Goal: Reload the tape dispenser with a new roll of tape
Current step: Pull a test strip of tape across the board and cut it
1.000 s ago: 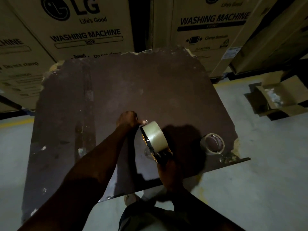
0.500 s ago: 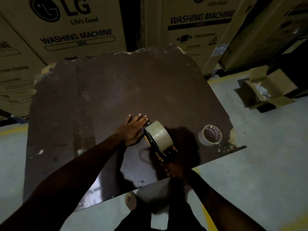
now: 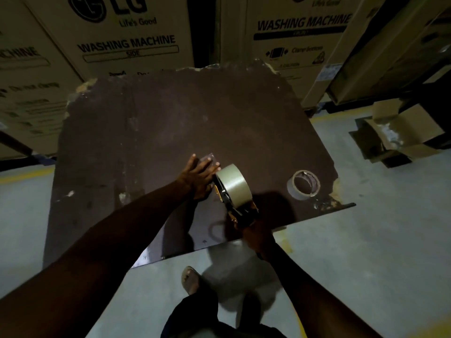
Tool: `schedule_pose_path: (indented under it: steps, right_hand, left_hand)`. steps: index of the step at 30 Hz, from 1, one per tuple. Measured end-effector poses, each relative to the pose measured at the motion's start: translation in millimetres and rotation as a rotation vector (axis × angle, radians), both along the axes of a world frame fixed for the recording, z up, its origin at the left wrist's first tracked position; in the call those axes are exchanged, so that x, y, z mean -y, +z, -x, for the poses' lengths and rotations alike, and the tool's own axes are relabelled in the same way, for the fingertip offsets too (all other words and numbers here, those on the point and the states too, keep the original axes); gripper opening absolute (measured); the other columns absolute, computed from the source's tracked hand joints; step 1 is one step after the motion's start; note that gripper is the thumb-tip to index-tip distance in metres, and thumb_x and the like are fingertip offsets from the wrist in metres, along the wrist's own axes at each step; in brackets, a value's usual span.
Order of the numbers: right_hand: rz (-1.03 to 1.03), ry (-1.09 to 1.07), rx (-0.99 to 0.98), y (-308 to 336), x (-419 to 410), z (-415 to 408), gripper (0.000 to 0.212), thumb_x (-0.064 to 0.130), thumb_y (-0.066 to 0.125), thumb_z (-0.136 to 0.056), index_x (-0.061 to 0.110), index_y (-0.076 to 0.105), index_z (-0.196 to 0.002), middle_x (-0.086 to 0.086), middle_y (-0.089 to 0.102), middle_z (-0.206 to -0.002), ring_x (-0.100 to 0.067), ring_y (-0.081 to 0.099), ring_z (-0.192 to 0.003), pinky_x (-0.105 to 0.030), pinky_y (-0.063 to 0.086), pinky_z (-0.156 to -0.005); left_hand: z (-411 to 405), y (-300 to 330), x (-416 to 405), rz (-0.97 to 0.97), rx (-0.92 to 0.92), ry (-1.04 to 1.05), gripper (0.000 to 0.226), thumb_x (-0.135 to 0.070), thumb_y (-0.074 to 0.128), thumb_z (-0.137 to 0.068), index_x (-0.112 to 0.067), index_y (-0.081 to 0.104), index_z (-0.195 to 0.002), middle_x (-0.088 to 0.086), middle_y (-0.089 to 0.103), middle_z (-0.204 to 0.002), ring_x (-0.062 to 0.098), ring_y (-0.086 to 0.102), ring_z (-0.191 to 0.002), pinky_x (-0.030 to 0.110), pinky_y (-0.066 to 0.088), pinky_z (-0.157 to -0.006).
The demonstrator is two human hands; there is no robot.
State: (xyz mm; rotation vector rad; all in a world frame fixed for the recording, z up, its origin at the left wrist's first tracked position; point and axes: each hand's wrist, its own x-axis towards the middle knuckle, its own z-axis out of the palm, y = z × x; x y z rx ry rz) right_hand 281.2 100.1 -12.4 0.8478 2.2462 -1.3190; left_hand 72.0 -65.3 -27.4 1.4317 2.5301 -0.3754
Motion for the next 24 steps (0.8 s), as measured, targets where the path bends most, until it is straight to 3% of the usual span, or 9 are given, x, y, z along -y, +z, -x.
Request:
schedule_pose_path:
  steps: [4,6,8,10,13,17,20,24]
  right_hand:
    - [0.029,-0.083,-0.013,-1,-4,-42,0.037,0.016,0.069,-0.093,0.005,0.065,-0.128,-0.005,0.066,-0.125,-0.023,0.061,-0.117,-0.014,0.042,-0.089]
    - [0.041,-0.134,0.023,-4,-8,-60,0.037,0.028,0.078,-0.083,0.016,0.072,-0.118,-0.002,0.07,-0.117,-0.025,0.064,-0.11,-0.029,0.049,-0.095]
    - [0.07,-0.126,0.083,-39,-22,-81,0.036,0.043,0.077,-0.077,0.02,0.075,-0.105,-0.007,0.074,-0.11,-0.026,0.066,-0.096,-0.046,0.055,-0.094]
    - [0.03,-0.073,0.088,-31,-27,-95,0.041,0.045,0.073,-0.082,0.017,0.073,-0.112,-0.008,0.074,-0.115,-0.025,0.067,-0.101,-0.043,0.055,-0.092]
    - [0.025,-0.019,0.078,-10,-31,-105,0.034,0.034,0.068,-0.092,0.01,0.071,-0.116,-0.012,0.073,-0.115,-0.029,0.067,-0.109,-0.03,0.051,-0.087]
    - [0.048,0.002,0.089,-10,-32,-103,0.035,0.031,0.062,-0.093,0.007,0.068,-0.119,-0.014,0.07,-0.117,-0.031,0.066,-0.111,-0.035,0.053,-0.094]
    - [0.029,0.015,0.1,-12,-29,-101,0.039,0.034,0.061,-0.091,0.008,0.067,-0.12,-0.014,0.07,-0.118,-0.031,0.065,-0.112,-0.041,0.053,-0.098]
    - [0.028,0.0,0.083,-9,-26,-103,0.035,0.031,0.059,-0.096,0.007,0.067,-0.121,-0.011,0.069,-0.117,-0.025,0.064,-0.104,-0.037,0.052,-0.097]
  left_hand:
    - [-33,-11,-4,-0.048,0.011,-0.096,0.064,-0.043,0.037,-0.084,-0.01,0.057,-0.135,0.011,0.055,-0.143,0.03,0.054,-0.131,0.065,0.026,-0.111]
    - [-55,-12,-13,-0.001,0.034,-0.149,0.069,-0.046,0.029,-0.083,-0.007,0.058,-0.133,0.016,0.049,-0.148,0.032,0.044,-0.139,0.068,0.018,-0.114]
    - [-79,-16,-21,0.05,0.058,-0.199,0.088,-0.057,0.013,-0.08,-0.005,0.047,-0.142,0.019,0.03,-0.158,0.032,0.014,-0.151,0.063,-0.008,-0.115]
    - [-95,-12,-24,0.082,0.143,-0.167,0.104,-0.073,0.008,-0.077,-0.004,0.029,-0.151,0.02,0.012,-0.163,0.031,-0.002,-0.153,0.06,-0.02,-0.111]
    - [-106,-13,-25,-0.004,0.16,-0.11,0.127,-0.096,0.016,-0.066,-0.007,0.009,-0.156,0.015,0.0,-0.165,0.031,-0.004,-0.153,0.06,-0.023,-0.109]
    - [-111,-13,-28,0.047,0.189,-0.028,0.125,-0.087,0.045,-0.069,-0.011,0.002,-0.157,0.014,-0.006,-0.165,0.028,-0.007,-0.153,0.064,-0.018,-0.11]
    - [-113,-14,-28,0.025,0.198,0.001,0.123,-0.084,0.048,-0.067,-0.013,0.003,-0.157,0.012,-0.009,-0.166,0.027,-0.009,-0.153,0.069,-0.012,-0.111]
    - [-116,-18,-27,0.036,0.179,-0.012,0.123,-0.082,0.049,-0.065,-0.014,0.006,-0.157,0.012,-0.007,-0.166,0.029,-0.007,-0.153,0.073,-0.013,-0.108]
